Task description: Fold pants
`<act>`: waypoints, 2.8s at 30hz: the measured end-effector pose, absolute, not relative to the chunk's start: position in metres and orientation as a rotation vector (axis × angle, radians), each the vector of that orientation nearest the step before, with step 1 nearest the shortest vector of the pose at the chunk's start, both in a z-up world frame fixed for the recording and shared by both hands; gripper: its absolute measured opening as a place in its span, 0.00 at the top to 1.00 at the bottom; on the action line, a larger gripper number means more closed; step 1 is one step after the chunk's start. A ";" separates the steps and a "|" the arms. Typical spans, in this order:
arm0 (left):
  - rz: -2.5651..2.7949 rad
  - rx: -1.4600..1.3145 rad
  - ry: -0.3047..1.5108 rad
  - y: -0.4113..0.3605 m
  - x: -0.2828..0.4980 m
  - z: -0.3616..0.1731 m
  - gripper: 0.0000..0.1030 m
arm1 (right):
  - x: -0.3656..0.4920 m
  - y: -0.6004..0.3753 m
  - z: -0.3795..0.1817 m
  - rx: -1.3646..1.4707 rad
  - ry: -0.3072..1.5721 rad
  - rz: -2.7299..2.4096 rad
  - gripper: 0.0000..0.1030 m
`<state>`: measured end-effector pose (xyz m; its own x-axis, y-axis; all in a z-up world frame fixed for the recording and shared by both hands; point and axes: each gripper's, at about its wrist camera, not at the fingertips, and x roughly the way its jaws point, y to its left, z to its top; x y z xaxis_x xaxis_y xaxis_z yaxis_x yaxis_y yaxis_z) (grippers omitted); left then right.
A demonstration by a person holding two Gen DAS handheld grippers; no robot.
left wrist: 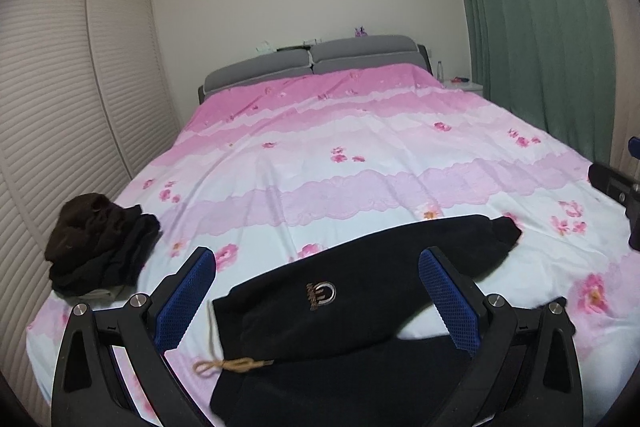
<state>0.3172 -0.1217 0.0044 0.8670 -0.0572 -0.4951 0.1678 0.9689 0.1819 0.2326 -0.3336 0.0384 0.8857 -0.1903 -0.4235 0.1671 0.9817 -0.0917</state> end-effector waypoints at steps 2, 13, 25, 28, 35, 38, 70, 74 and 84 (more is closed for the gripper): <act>-0.114 0.229 0.526 -0.129 0.338 -0.004 0.00 | 0.259 -0.339 0.029 -0.071 0.485 -0.168 0.00; -0.155 0.277 0.669 -0.169 0.430 -0.064 0.00 | 0.382 -0.367 -0.049 -0.137 0.704 -0.043 0.01; -0.139 0.218 0.804 -0.191 0.487 -0.107 0.00 | 0.496 -0.359 -0.119 -0.295 0.998 0.293 0.07; -0.142 0.184 0.827 -0.192 0.498 -0.113 0.00 | 0.512 -0.359 -0.131 -0.307 1.062 0.373 0.07; -0.141 0.160 0.839 -0.189 0.509 -0.125 0.00 | 0.548 -0.365 -0.167 -0.300 1.254 0.537 0.31; -0.140 0.155 0.844 -0.184 0.509 -0.126 0.00 | 0.562 -0.373 -0.185 -0.178 1.352 0.609 0.59; -0.029 0.044 0.704 -0.093 0.293 -0.056 0.00 | 0.204 -0.298 -0.090 -0.733 0.509 0.233 0.92; -0.052 0.066 0.757 -0.105 0.273 -0.085 0.00 | 0.174 -0.303 -0.129 -0.769 0.515 0.232 0.92; -0.075 0.097 0.754 -0.121 0.242 -0.113 0.00 | 0.154 -0.292 -0.184 -0.864 0.592 0.260 0.91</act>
